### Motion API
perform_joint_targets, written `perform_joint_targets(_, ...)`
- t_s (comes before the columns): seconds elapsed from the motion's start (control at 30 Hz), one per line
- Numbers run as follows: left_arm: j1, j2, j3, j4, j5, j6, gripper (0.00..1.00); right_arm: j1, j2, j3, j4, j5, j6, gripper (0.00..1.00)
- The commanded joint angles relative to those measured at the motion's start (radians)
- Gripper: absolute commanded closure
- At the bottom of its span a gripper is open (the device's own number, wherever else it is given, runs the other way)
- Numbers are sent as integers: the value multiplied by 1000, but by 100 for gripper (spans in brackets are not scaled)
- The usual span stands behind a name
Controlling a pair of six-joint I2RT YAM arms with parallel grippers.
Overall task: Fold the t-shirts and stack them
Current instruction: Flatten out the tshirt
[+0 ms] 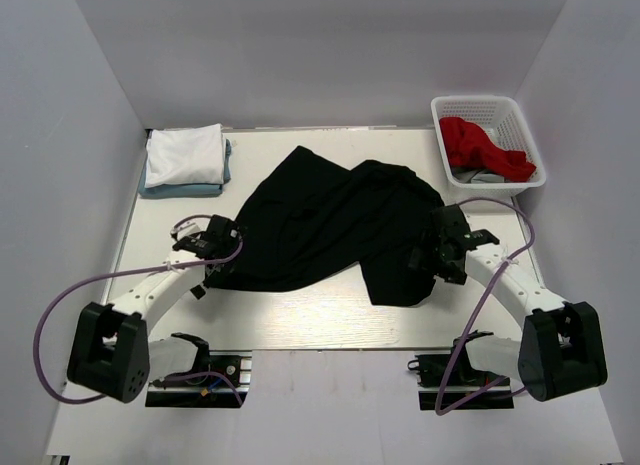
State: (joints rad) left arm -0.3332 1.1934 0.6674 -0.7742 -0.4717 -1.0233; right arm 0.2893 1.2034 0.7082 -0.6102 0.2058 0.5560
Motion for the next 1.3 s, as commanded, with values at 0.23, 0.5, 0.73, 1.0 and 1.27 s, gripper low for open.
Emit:
perform_joint_targets(0.23, 131, -25, -87, -13, -47, -81, 1, -16, -8, -64, 32, 1, 62, 10)
perform_joint_targets(0.5, 191, 38, -111, 206, 102, 58, 1, -22, 28, -55, 102, -43, 38, 16)
perform_joint_targets(0.73, 200, 182, -111, 268, 182, 120, 45, -24, 39, -64, 107, -45, 51, 38)
perform_joint_targets(1.0, 200, 161, -95, 314, 212, 172, 100, -27, -28, -50, 29, 10, 67, 100)
perform_joint_targets(1.27, 181, -139, -65, 317, 203, 232, 100, -27, -163, 19, -22, 90, 41, 100)
